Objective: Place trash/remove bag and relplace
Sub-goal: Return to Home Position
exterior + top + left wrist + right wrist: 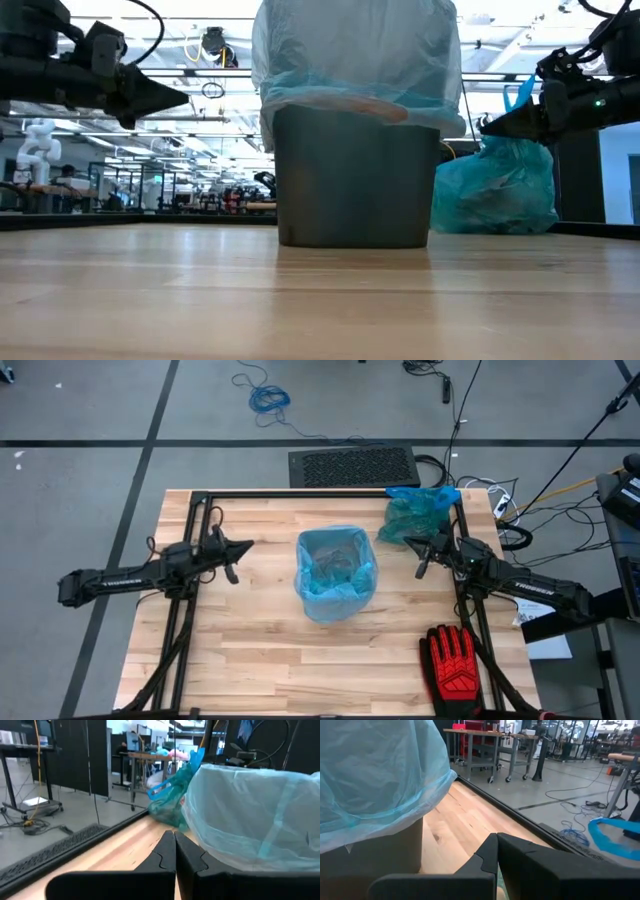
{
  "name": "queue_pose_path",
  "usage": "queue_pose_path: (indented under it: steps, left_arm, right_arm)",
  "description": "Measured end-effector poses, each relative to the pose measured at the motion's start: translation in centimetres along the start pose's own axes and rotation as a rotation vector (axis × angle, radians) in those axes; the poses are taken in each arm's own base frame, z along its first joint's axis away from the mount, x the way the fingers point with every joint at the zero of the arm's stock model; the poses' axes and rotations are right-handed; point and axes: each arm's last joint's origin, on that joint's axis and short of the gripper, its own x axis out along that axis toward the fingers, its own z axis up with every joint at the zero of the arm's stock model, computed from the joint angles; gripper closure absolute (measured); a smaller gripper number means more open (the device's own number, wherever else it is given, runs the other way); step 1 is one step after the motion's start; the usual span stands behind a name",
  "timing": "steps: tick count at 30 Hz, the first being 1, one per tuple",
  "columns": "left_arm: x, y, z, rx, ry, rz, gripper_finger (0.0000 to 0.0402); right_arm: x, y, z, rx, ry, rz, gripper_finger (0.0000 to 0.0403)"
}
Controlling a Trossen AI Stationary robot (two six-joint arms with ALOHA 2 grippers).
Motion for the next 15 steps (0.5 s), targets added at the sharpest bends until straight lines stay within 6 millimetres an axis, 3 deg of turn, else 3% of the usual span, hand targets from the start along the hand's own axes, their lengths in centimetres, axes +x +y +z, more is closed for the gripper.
queue_pose_path:
  steps: [8, 15]
  left_arm:
    - [-0.2, 0.1, -1.7, -0.09, 0.172, 0.008, 0.0402]
    - [-0.2, 0.1, -1.8, -0.068, 0.183, 0.007, 0.0402]
  right_arm:
    - [0.0, 0.0, 0.0, 0.062, 0.001, 0.003, 0.0403]
    - [0.0, 0.0, 0.0, 0.061, 0.001, 0.003, 0.0403]
